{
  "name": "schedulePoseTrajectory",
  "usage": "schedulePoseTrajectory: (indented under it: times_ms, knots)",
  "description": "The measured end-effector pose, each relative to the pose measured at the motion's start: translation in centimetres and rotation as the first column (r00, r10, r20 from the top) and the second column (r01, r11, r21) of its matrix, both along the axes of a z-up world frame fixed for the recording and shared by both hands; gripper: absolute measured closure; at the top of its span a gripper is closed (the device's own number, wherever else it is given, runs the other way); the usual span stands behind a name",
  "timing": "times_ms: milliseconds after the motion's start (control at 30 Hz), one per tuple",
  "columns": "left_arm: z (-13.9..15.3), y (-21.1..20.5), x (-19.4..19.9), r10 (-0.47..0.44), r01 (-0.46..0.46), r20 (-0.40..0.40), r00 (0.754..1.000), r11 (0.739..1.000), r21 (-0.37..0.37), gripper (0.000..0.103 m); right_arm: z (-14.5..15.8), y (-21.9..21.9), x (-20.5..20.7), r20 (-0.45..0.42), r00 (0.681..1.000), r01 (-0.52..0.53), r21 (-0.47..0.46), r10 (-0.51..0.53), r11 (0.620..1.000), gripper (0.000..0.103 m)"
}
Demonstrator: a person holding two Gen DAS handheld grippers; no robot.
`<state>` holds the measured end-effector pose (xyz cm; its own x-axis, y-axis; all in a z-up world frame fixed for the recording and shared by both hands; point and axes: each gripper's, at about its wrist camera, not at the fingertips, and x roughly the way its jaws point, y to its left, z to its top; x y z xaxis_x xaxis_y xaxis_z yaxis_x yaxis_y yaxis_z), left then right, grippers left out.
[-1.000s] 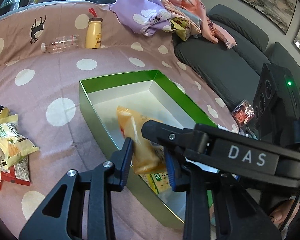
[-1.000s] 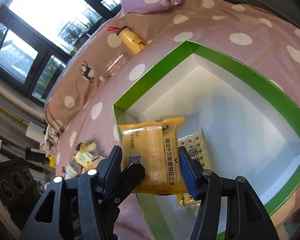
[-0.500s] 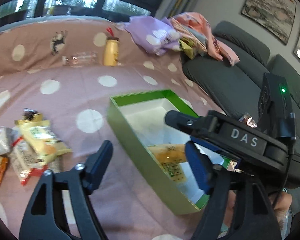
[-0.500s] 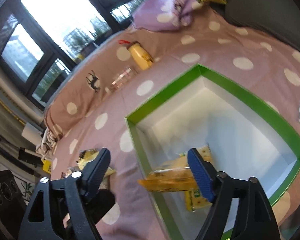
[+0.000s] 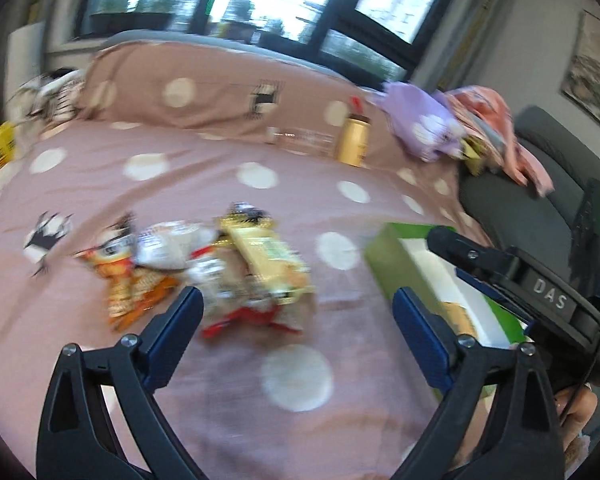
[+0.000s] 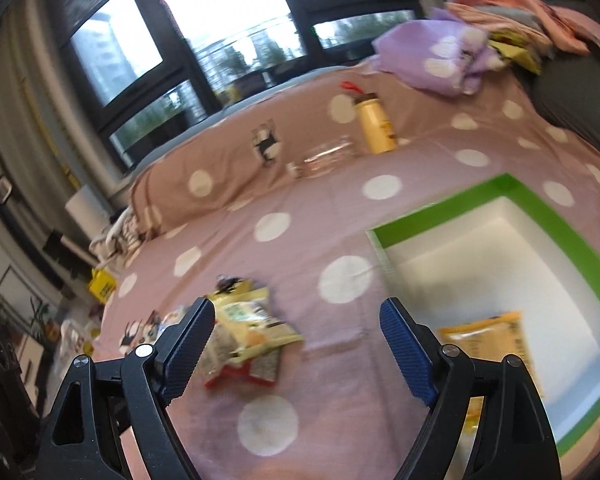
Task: Organize snacks
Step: 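Move the right tool back over the snack pile, then move the open right gripper onto the pale yellow snack bag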
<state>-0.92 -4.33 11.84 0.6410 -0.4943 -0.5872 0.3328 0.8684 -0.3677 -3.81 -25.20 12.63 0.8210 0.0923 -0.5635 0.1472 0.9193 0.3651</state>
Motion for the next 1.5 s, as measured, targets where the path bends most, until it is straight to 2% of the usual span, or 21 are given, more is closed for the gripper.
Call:
schedulePoseTrajectory:
  times_ms: [167,300,433,667,1033,1200,1500]
  knots:
    - [-1.7,3.9,0.4,0.150,-0.150,0.006,0.989,0.988,0.027,0.008,-0.9,2.5,0.9,0.002,1.000,-0.022,-0.007,0.022,1.000,0.018]
    - [-3.4,5.7,1.1,0.208,-0.207,-0.041,0.977,0.978,0.012,0.008,-1.4,4.2,1.6,-0.013,0.999,-0.034,-0.066,0.033,0.997,0.018]
    - [-4.0,6.1,1.7,0.242,-0.239,-0.048,0.969,0.970,0.054,0.008,-2.2,5.4,2.1,-0.044,0.998,-0.057,-0.107,0.052,0.993,0.018]
    - [-5.0,6.3,2.1,0.261,-0.255,-0.075,0.962,0.963,0.084,0.008,-3.6,6.6,2.9,-0.096,0.993,-0.079,-0.113,0.068,0.990,0.018]
    - [-5.9,5.5,2.4,0.240,-0.229,-0.100,0.966,0.967,0.111,0.008,-5.2,7.6,3.8,-0.163,0.984,-0.094,-0.135,0.071,0.986,0.018]
    - [-6.1,5.3,2.5,0.230,-0.218,-0.123,0.965,0.970,0.103,0.009,-5.8,7.1,4.3,-0.187,0.980,-0.089,-0.100,0.070,0.991,0.018]
    - [-6.3,4.8,2.7,0.204,-0.189,-0.167,0.965,0.977,0.101,0.012,-7.4,4.0,5.8,-0.253,0.967,-0.025,0.031,0.032,0.999,0.018]
